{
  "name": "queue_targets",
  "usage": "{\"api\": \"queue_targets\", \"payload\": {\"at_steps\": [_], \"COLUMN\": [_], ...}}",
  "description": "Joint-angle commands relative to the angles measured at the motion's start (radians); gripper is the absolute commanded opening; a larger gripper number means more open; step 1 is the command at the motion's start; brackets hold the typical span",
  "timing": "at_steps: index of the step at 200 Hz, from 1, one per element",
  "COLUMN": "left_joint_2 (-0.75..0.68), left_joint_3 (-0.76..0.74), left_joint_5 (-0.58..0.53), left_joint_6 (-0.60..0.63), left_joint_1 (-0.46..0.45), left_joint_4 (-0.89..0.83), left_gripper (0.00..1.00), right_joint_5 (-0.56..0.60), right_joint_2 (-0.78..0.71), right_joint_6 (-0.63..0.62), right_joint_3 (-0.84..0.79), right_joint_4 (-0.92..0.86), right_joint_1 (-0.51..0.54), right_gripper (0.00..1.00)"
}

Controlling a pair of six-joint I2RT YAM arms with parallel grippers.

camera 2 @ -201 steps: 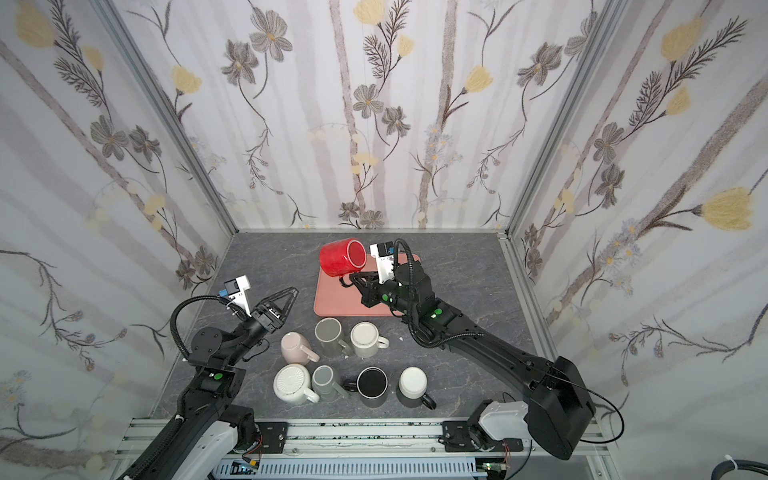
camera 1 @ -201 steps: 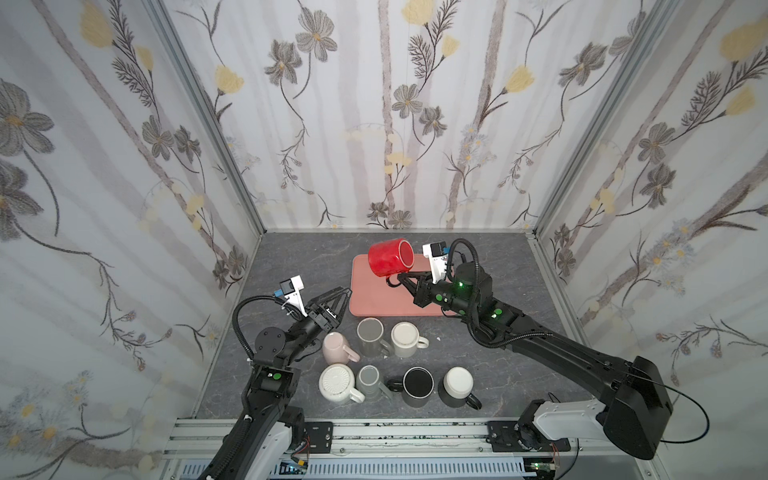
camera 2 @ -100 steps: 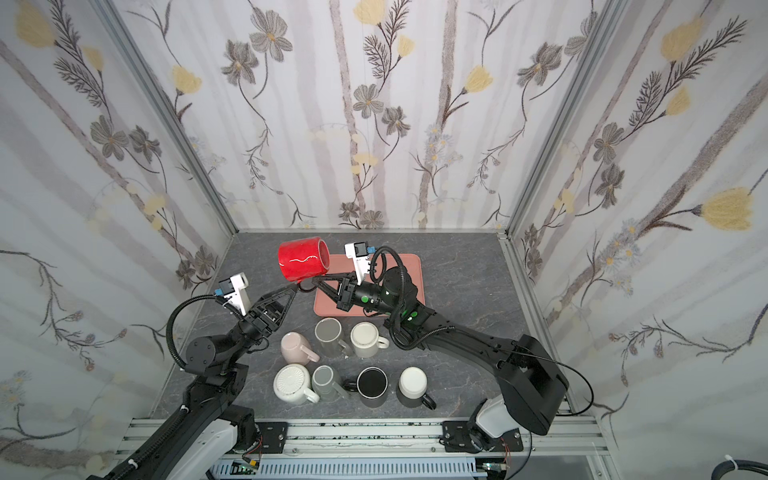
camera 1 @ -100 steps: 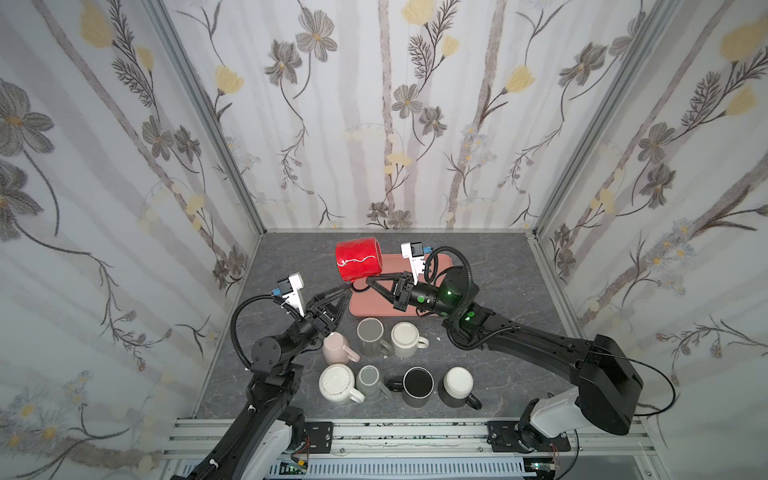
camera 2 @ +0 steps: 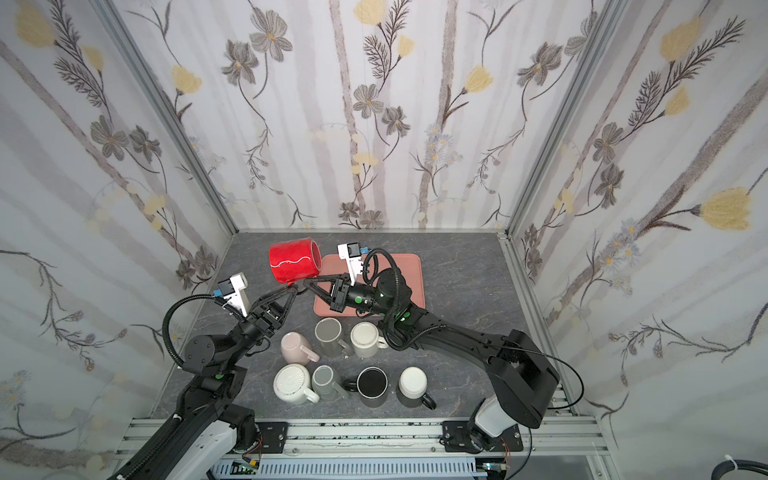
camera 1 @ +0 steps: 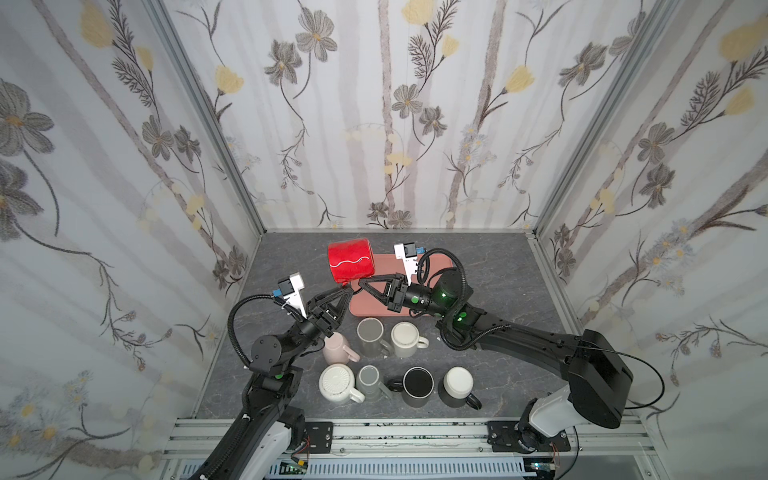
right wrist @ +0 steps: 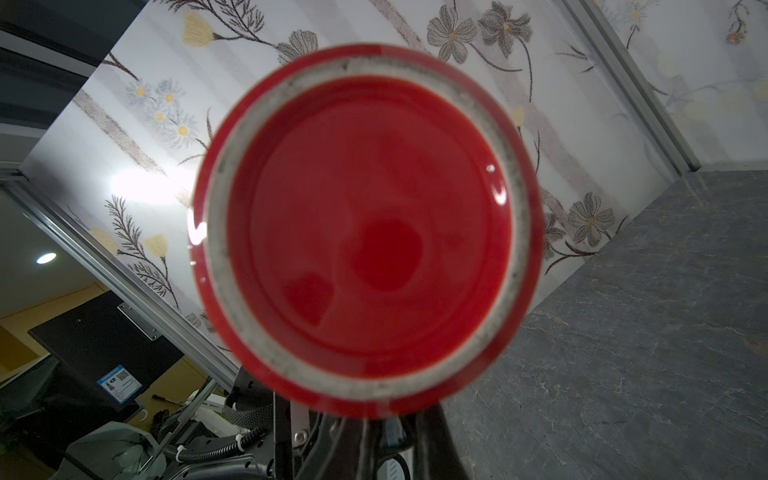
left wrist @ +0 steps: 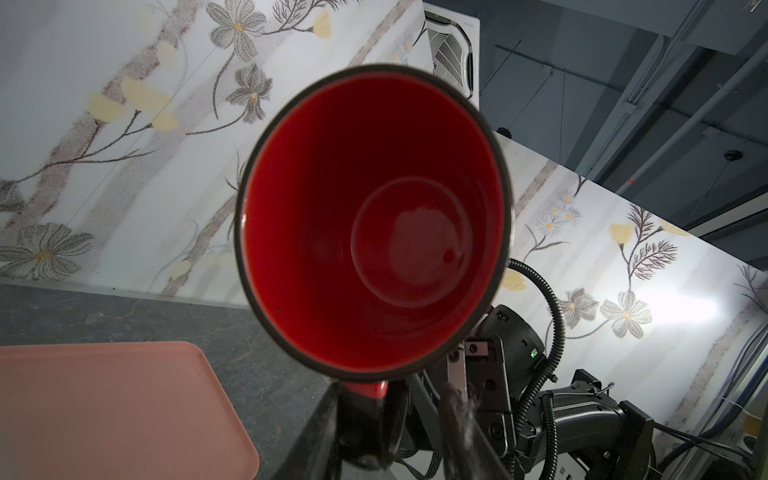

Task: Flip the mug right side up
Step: 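Lift the red mug and rotate it toward the left gripper, then grasp the red mug's handle with the left gripper while the right gripper releases and withdraws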

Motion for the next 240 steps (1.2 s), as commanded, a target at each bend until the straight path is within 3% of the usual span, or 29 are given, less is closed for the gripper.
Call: {"api": "queue_targets", "payload": {"at_steps": [1, 37, 56, 70, 83, 104, 124, 175, 216, 240], "left_joint_2": [-0.004, -0.001, 0.005, 0.009, 0.010, 0.022, 0.052, 0.287, 0.545, 0.681], "left_joint_3": [0.016, 0.026, 0.039, 0.064, 0.090, 0.145, 0.200, 0.425, 0.563, 0.610], "left_joint_5": [0.001, -0.012, -0.026, -0.044, -0.078, -0.138, -0.200, -0.449, -0.619, -0.656], "left_joint_6": [0.020, 0.019, 0.026, 0.045, 0.077, 0.136, 0.190, 0.413, 0.548, 0.596], "left_joint_1": [-0.004, -0.013, -0.023, -0.034, -0.046, -0.061, -0.065, -0.135, -0.152, -0.152], "left_joint_4": [0.022, 0.015, -0.001, -0.050, -0.118, -0.248, -0.378, -0.752, -0.830, -0.798], "left_gripper": [0.25, 0.12, 0.00, 0.00, 0.00, 0.00, 0.00, 0.00, 0.00, 0.00], "right_joint_5": [-0.012, -0.015, -0.011, -0.008, 0.006, 0.074, 0.165, 0.281, 0.328, 0.331], "right_joint_2": [-0.002, -0.003, -0.008, -0.016, -0.029, -0.082, -0.164, -0.368, -0.481, -0.509], "right_joint_6": [0.011, 0.017, 0.015, 0.009, -0.004, -0.052, -0.090, -0.112, -0.130, -0.137], "right_joint_3": [0.008, -0.003, -0.012, -0.018, -0.028, -0.065, -0.128, -0.310, -0.387, -0.405], "right_joint_4": [0.096, 0.093, 0.088, 0.078, 0.054, -0.022, -0.101, -0.250, -0.347, -0.385], "right_joint_1": [0.003, 0.004, 0.004, 0.004, 0.003, -0.005, -0.028, -0.150, -0.198, -0.211], "right_gripper": [0.00, 0.00, 0.00, 0.00, 0.13, 0.52, 0.64, 0.67, 0.68, 0.67]}}
